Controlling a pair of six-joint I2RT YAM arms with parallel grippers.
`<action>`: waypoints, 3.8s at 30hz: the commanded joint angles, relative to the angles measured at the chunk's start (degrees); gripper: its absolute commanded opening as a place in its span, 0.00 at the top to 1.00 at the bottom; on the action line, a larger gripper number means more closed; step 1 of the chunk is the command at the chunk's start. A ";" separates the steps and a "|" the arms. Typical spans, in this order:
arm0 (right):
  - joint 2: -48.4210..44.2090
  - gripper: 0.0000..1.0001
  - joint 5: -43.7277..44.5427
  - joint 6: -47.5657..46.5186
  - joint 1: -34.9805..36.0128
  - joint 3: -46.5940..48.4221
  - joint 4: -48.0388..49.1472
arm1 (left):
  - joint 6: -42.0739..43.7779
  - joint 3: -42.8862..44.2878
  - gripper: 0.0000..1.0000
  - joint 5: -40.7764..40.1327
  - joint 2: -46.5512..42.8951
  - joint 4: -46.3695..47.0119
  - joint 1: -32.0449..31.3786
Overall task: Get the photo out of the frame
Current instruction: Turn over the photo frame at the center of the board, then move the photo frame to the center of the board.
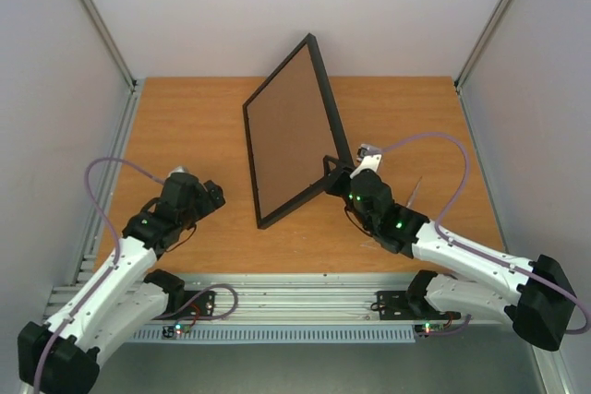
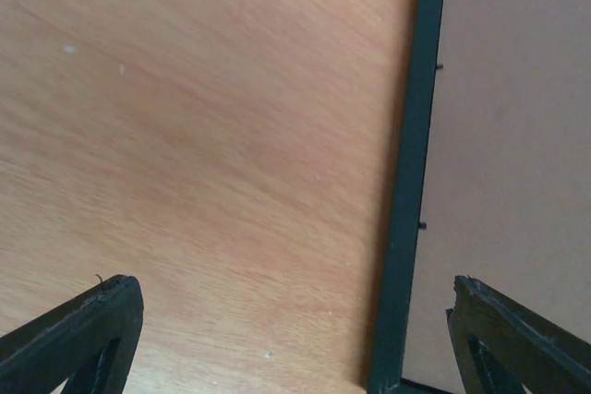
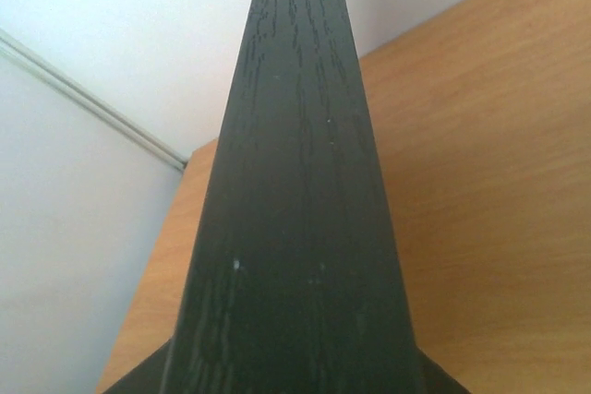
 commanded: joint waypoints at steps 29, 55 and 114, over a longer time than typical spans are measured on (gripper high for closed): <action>34.47 0.58 -26.22 22.63 -3.63 -27.30 48.92 | -0.42 -14.58 0.13 9.26 4.91 15.67 5.12; 6.48 0.01 -18.33 7.51 -3.63 -13.90 -23.03 | 2.16 -11.15 0.12 1.00 0.69 6.12 5.34; 10.39 0.02 -28.86 -20.64 -16.74 7.97 -48.16 | 11.18 3.31 0.03 16.38 30.54 17.64 1.17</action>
